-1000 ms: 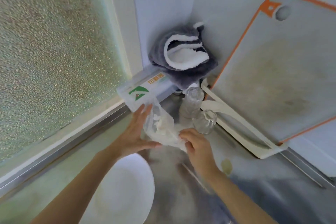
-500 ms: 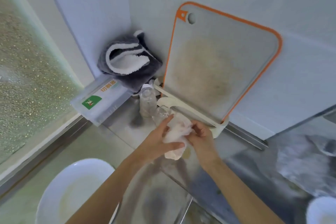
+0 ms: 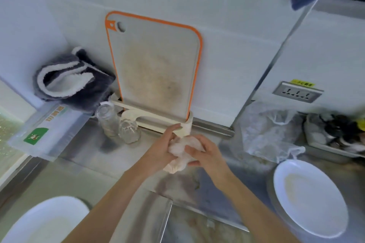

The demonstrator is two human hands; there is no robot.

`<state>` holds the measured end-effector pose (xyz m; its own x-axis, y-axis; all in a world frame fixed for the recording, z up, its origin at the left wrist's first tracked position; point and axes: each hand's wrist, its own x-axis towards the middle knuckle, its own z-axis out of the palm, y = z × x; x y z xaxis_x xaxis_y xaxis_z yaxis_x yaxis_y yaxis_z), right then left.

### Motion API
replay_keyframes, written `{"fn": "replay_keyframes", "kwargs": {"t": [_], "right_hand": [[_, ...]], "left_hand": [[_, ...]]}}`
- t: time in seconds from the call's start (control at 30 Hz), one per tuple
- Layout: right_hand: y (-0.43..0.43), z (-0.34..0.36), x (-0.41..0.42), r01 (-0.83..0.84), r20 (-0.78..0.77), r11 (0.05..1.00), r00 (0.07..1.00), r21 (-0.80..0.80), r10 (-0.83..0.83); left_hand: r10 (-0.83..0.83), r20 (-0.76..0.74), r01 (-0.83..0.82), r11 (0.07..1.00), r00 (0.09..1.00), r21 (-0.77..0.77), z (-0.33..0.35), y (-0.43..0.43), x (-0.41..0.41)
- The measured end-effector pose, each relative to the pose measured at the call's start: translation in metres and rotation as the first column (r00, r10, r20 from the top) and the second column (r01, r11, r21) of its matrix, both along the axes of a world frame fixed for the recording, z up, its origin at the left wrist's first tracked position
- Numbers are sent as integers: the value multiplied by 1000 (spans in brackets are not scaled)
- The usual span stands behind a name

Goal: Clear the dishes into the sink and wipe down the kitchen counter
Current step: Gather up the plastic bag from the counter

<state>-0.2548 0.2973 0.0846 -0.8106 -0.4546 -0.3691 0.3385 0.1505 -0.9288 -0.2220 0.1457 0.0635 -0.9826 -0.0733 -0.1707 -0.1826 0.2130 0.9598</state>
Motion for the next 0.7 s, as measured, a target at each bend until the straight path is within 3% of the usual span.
{"fn": "replay_keyframes", "kwargs": {"t": [0.07, 0.13, 0.27, 0.33, 0.4, 0.5, 0.6, 0.63, 0.7], "right_hand": [[18, 0, -1, 84, -33, 996, 996, -19, -85], [39, -2, -3, 199, -11, 977, 980, -72, -201], [83, -6, -3, 332, 86, 915, 943, -229, -320], [100, -10, 0, 351, 2, 925, 935, -147, -355], [113, -15, 3, 384, -175, 923, 911, 35, -372], [130, -25, 3, 228, -412, 950, 903, 211, -125], [167, -35, -12, 78, -386, 963, 922, 259, 29], [184, -39, -21, 146, -441, 952, 897, 267, -14], [221, -49, -47, 385, -609, 821, 791, 421, -58]], "left_hand": [[-22, -3, 21, 986, 1000, -163, 5, 15, -2], [-19, -65, 5, 980, 998, -201, 4, 29, 0], [-123, -7, 121, 963, 992, 239, 0, 68, 1], [-181, 44, 159, 940, 983, 302, 9, 96, 2], [-176, 44, 156, 945, 983, 287, 8, 126, -2], [-122, 53, 108, 971, 991, 212, -1, 161, -17], [-29, 38, 22, 983, 999, 182, -11, 179, -35], [-13, 40, 7, 988, 999, 157, -15, 182, -40], [18, 29, -20, 996, 999, 85, -21, 186, -50]]}}
